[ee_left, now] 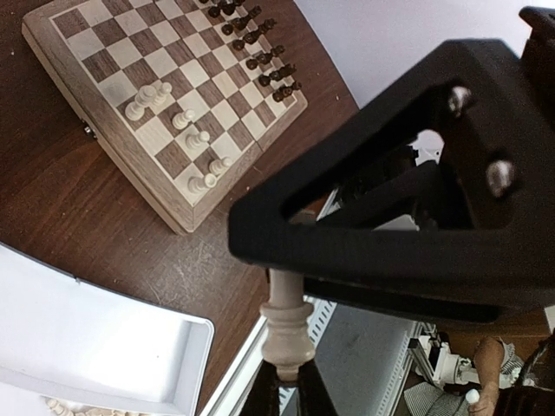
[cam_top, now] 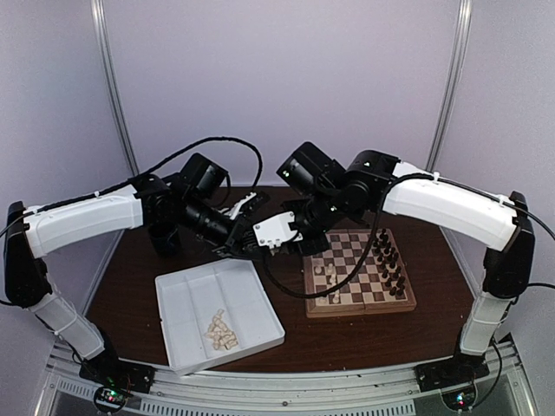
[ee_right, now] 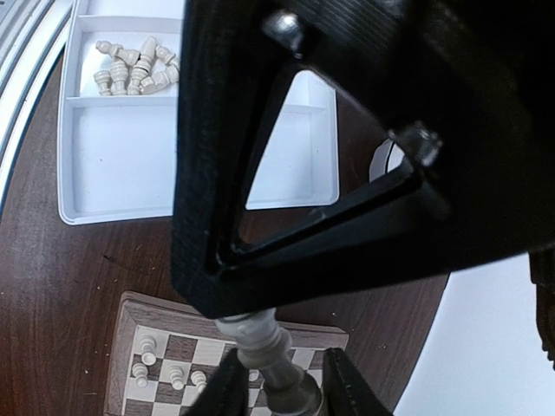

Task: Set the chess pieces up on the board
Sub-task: Pass from the left arm to the right

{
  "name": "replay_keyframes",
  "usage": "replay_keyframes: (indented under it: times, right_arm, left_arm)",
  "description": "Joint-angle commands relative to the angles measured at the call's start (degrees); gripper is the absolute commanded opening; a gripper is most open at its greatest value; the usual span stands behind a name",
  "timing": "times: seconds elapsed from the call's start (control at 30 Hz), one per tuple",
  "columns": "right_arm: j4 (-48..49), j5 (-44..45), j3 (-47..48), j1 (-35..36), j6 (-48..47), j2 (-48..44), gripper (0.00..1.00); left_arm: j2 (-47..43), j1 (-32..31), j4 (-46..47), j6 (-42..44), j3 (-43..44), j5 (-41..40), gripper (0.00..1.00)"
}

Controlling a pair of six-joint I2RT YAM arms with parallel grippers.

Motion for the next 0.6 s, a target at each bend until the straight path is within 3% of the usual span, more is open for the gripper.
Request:
replay_keyframes:
  times: [0.0, 0.1, 0.2, 0.27, 0.4, 0.57]
  right_arm:
    - [-0.01, -1.07, -0.40, 0.40, 0.69, 0.32, 0.24]
    - [0.42, -2.15, -1.82, 0.25, 2.63, -0.25, 0.16]
    - [2.33, -5.33, -2.76, -1.42, 7.31, -1.03, 0.13]
    - [3.31, -10.74, -2.68, -4.29, 12.07, -1.49, 0.12]
    - [6.37, -25.88, -3.84, -11.42, 23.45, -2.49, 0.12]
    - [12.65, -37.67, -7.77, -17.30, 35.15, -3.65, 0.12]
  left_arm:
    - [-0.31, 0.07, 3.16, 0.32, 2.04, -0.62, 0.00]
    - [-1.44, 0.24, 3.94, 1.15, 2.09, -3.31, 0.03]
    - [-3.78, 0.25, 5.65, 3.01, 1.20, -8.61, 0.25]
    - [-6.44, 0.26, 9.44, 3.63, -1.43, -13.45, 0.34]
    - [-11.55, 0.25, 21.70, 3.89, -8.56, -19.90, 0.44]
    - [-11.76, -0.09, 30.99, 4.48, -11.87, -21.38, 0.46]
